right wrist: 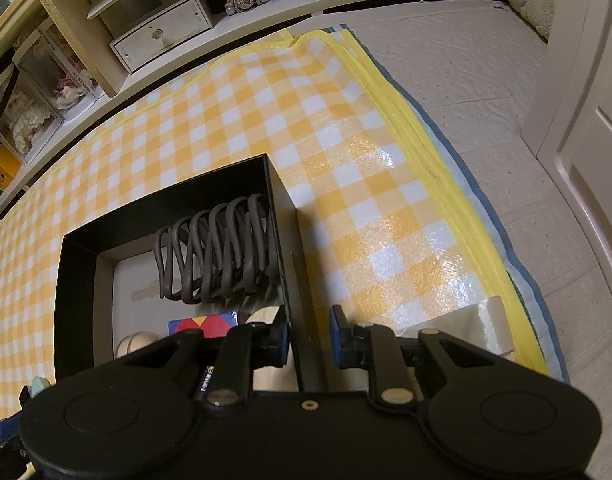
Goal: Organize rigid objects
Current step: 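Carry the white charger into the black box and release it, then move the left gripper to the black charger and grasp it, then carry the black charger into the black box and open the left gripper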
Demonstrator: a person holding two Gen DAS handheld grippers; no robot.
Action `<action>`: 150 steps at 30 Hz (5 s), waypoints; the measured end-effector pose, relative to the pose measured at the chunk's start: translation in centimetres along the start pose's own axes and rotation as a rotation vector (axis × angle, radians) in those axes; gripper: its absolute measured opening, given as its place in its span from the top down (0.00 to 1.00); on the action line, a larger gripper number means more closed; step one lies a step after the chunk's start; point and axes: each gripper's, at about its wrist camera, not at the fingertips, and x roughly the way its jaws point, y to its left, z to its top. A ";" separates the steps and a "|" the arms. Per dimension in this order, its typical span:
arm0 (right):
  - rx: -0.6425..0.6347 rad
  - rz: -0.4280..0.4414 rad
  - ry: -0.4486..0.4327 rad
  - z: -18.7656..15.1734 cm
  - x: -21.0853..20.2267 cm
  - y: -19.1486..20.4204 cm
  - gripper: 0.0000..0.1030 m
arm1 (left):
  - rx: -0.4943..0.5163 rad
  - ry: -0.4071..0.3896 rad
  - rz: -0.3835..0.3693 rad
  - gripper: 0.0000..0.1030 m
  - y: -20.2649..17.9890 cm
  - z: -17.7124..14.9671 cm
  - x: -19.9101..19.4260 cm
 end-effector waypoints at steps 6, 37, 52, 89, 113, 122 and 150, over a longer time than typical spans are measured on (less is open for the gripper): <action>0.001 0.001 0.001 0.0 0.0 0.0 0.79 | -0.007 0.016 0.021 0.48 0.8 -0.1 0.0; -0.015 -0.004 0.006 -0.1 0.2 0.0 0.79 | 0.253 -0.110 0.111 0.00 1.7 5.7 -0.6; -0.052 -0.005 0.006 0.1 0.1 0.7 0.90 | 0.357 -0.012 0.111 0.03 5.3 6.2 5.9; -0.070 -0.009 0.008 0.3 0.1 1.1 0.90 | 0.465 -0.134 -0.038 0.40 5.4 7.7 7.2; -0.067 0.012 0.010 0.4 0.0 0.6 0.90 | 0.964 0.058 -0.140 0.40 -6.2 5.8 11.9; -0.068 0.013 0.010 0.4 0.0 0.5 0.90 | 1.074 0.140 -0.194 0.39 -7.3 6.2 13.6; -0.059 0.016 0.012 0.6 0.1 0.5 0.90 | 0.835 0.189 -0.176 0.05 -6.5 6.8 8.3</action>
